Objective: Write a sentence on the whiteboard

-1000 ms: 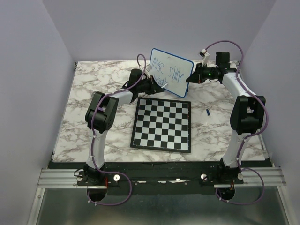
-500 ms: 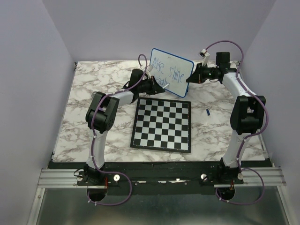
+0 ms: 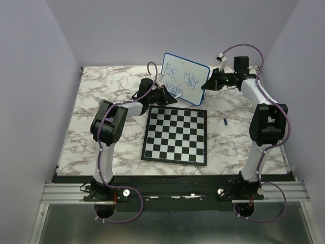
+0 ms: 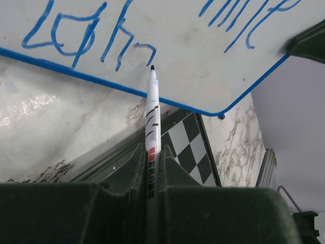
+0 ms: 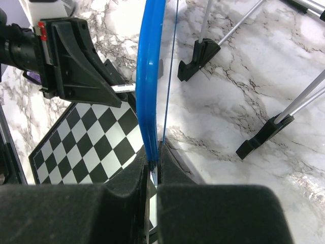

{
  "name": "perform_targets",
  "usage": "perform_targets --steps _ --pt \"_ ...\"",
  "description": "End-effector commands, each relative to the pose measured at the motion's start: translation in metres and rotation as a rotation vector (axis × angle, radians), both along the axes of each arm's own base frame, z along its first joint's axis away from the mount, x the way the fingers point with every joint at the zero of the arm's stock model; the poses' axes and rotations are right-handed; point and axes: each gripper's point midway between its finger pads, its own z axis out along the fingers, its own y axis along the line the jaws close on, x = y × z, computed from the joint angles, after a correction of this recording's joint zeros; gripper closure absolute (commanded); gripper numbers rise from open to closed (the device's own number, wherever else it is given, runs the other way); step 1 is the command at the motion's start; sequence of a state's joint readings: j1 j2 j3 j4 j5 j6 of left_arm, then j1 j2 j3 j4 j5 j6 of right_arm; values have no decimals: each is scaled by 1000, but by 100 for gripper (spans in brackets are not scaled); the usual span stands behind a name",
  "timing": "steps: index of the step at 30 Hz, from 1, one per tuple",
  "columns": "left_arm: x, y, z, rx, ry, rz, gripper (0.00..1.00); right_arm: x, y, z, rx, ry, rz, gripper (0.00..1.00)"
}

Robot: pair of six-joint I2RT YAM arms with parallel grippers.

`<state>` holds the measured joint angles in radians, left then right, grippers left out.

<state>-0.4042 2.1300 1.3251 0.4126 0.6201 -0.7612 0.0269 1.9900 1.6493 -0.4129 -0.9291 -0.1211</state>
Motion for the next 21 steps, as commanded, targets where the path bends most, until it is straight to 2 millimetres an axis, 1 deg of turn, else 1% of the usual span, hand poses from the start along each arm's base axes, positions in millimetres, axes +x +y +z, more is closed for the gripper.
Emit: perform_targets --steps 1,4,7,8,9,11,12,14,16,17,18,21 --pt "5 1 49 -69 -109 -7 100 -7 8 -2 26 22 35 100" --pt "8 0 53 -75 -116 -6 100 -7 8 -2 26 23 34 100" --pt "13 0 52 -68 -112 4 100 -7 9 -2 26 23 36 100" --pt "14 0 46 -59 -96 3 100 -7 8 -2 26 23 34 100" --pt "17 -1 50 -62 -105 6 100 -7 8 -2 26 22 35 100" --pt "19 -1 43 -52 -91 10 100 -7 8 -2 26 23 34 100" --pt "20 -2 45 -54 -93 8 100 -7 8 -2 26 23 34 100" --pt "22 -3 42 -48 -84 9 100 -7 8 -3 26 24 34 100" --pt "25 -3 43 -45 -89 11 100 -6 8 -3 26 24 34 100" --pt "25 -3 37 -39 -76 9 100 -6 8 -3 26 24 34 100" --pt "27 -4 40 -41 -85 10 100 -7 8 -4 26 26 34 100" --pt "29 -5 36 -35 -75 10 100 -7 8 -3 26 24 34 100"
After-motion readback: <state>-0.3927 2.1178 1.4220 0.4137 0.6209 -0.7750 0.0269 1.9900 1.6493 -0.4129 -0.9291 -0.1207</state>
